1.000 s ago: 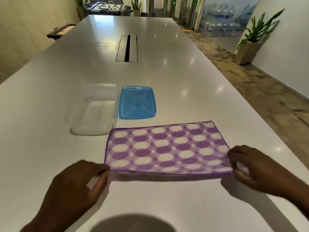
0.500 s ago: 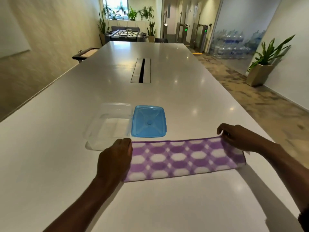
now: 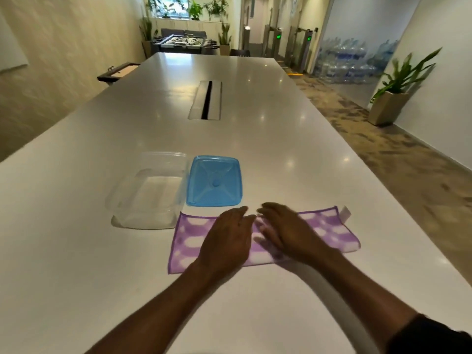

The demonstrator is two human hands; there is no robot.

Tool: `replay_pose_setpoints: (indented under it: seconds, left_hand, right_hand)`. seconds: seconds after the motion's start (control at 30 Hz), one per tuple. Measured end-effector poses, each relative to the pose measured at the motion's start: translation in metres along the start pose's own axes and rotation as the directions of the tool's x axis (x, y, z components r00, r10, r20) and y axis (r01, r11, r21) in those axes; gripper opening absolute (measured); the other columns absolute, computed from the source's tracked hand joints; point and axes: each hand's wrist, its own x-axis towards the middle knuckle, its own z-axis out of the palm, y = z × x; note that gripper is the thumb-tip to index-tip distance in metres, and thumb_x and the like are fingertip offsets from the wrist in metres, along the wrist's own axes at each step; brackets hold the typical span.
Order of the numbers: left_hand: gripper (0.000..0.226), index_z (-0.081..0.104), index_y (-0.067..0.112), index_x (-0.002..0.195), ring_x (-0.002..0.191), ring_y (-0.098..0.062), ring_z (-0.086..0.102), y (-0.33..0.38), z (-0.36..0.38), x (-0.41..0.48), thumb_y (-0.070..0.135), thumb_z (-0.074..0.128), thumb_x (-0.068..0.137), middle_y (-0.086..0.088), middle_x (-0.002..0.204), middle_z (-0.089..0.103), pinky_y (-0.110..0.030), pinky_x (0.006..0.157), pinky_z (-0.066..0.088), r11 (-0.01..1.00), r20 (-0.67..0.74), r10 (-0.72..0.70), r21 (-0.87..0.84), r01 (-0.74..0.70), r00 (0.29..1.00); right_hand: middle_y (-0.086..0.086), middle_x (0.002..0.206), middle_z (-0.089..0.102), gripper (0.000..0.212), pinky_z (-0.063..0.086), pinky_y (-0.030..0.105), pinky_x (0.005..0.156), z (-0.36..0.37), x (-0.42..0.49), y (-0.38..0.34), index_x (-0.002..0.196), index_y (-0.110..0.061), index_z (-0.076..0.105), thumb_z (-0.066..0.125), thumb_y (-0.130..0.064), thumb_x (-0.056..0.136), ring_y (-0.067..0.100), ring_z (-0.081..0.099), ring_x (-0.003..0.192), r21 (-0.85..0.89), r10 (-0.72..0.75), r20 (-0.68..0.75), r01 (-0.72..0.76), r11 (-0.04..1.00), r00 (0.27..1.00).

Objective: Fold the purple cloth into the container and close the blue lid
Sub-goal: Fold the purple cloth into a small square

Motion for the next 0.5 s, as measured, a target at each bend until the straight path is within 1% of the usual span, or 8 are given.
replay_pose_setpoints:
  seconds: [0.03, 0.07, 0.1, 0.13, 0.2, 0.3, 0.4, 0.5]
  left_hand:
    - [0.042, 0.052, 0.013, 0.134, 0.132, -0.029, 0.044, -0.005, 0.008, 0.002, 0.024, 0.051, 0.094, -0.015, 0.144, 0.048, -0.039, 0.113, 0.030, 1.000, 0.101, -0.010, 0.024, 0.008, 0.995]
    - [0.050, 0.040, 0.016, 0.142, 0.141, -0.026, 0.031, -0.010, 0.017, 0.003, 0.036, 0.041, 0.097, -0.012, 0.152, 0.035, -0.039, 0.117, 0.019, 0.998, 0.198, -0.046, 0.056, 0.035, 0.979]
    - [0.058, 0.030, 0.020, 0.147, 0.145, -0.023, 0.022, -0.017, 0.025, 0.001, 0.048, 0.031, 0.096, -0.007, 0.157, 0.027, -0.040, 0.119, 0.012, 0.994, 0.260, -0.094, 0.086, 0.074, 0.961]
    - [0.067, 0.025, 0.023, 0.148, 0.146, -0.020, 0.017, -0.026, 0.030, -0.004, 0.060, 0.022, 0.093, -0.004, 0.158, 0.023, -0.040, 0.119, 0.009, 0.988, 0.283, -0.135, 0.107, 0.108, 0.950]
    - [0.082, 0.021, 0.028, 0.149, 0.147, -0.020, 0.014, -0.037, 0.035, -0.012, 0.075, 0.007, 0.084, -0.002, 0.159, 0.020, -0.043, 0.118, 0.010, 0.983, 0.271, -0.161, 0.129, 0.130, 0.949]
    - [0.091, 0.017, 0.032, 0.150, 0.148, -0.021, 0.009, -0.049, 0.032, -0.025, 0.081, -0.003, 0.076, -0.001, 0.161, 0.012, -0.046, 0.118, 0.008, 0.974, 0.283, -0.190, 0.177, 0.143, 0.940]
    - [0.094, 0.015, 0.034, 0.150, 0.148, -0.022, 0.006, -0.054, 0.025, -0.036, 0.085, -0.003, 0.074, -0.002, 0.161, 0.007, -0.049, 0.118, 0.005, 0.963, 0.267, -0.235, 0.194, 0.187, 0.934]
    - [0.094, 0.012, 0.035, 0.150, 0.148, -0.025, 0.003, -0.052, 0.020, -0.044, 0.087, 0.000, 0.072, -0.004, 0.162, 0.004, -0.049, 0.117, 0.003, 0.958, 0.257, -0.260, 0.192, 0.214, 0.931]
  right_hand:
    - [0.021, 0.140, 0.052, 0.054, 0.035, 0.040, 0.110, 0.009, -0.002, -0.006, 0.134, -0.002, 0.053, 0.052, -0.039, 0.094, 0.033, 0.048, 0.130, 0.016, 0.009, 0.089, -0.011, 1.000, 0.996]
    - [0.017, 0.150, 0.041, 0.059, 0.027, 0.038, 0.115, 0.017, -0.007, -0.005, 0.142, -0.006, 0.043, 0.045, -0.044, 0.097, 0.028, 0.038, 0.139, 0.000, 0.044, 0.163, -0.044, 0.999, 0.986]
    - [0.012, 0.157, 0.030, 0.064, 0.018, 0.038, 0.119, 0.024, -0.012, 0.000, 0.148, -0.011, 0.033, 0.036, -0.050, 0.098, 0.023, 0.027, 0.145, -0.038, 0.079, 0.211, -0.073, 0.997, 0.974]
    - [0.006, 0.161, 0.021, 0.068, 0.011, 0.038, 0.120, 0.030, -0.018, 0.007, 0.152, -0.015, 0.024, 0.028, -0.056, 0.097, 0.018, 0.017, 0.148, -0.071, 0.109, 0.241, -0.094, 0.993, 0.964]
    - [0.000, 0.163, 0.011, 0.077, 0.002, 0.040, 0.119, 0.031, -0.027, 0.025, 0.154, -0.020, 0.015, 0.015, -0.066, 0.092, 0.014, 0.007, 0.149, -0.098, 0.168, 0.250, -0.148, 0.984, 0.954]
    - [-0.004, 0.164, 0.004, 0.085, -0.002, 0.040, 0.118, 0.024, -0.042, 0.057, 0.154, -0.023, 0.008, 0.009, -0.074, 0.085, 0.013, 0.002, 0.150, -0.133, 0.271, 0.238, -0.245, 0.960, 0.933]
    - [-0.003, 0.164, 0.005, 0.086, 0.001, 0.043, 0.119, 0.014, -0.060, 0.092, 0.154, -0.023, 0.008, 0.009, -0.075, 0.085, 0.014, 0.003, 0.150, -0.182, 0.392, 0.193, -0.360, 0.915, 0.899]
    - [-0.003, 0.164, 0.004, 0.093, 0.004, 0.047, 0.118, 0.003, -0.076, 0.118, 0.154, -0.024, 0.007, 0.002, -0.080, 0.080, 0.015, 0.004, 0.150, -0.199, 0.503, 0.167, -0.470, 0.860, 0.848]
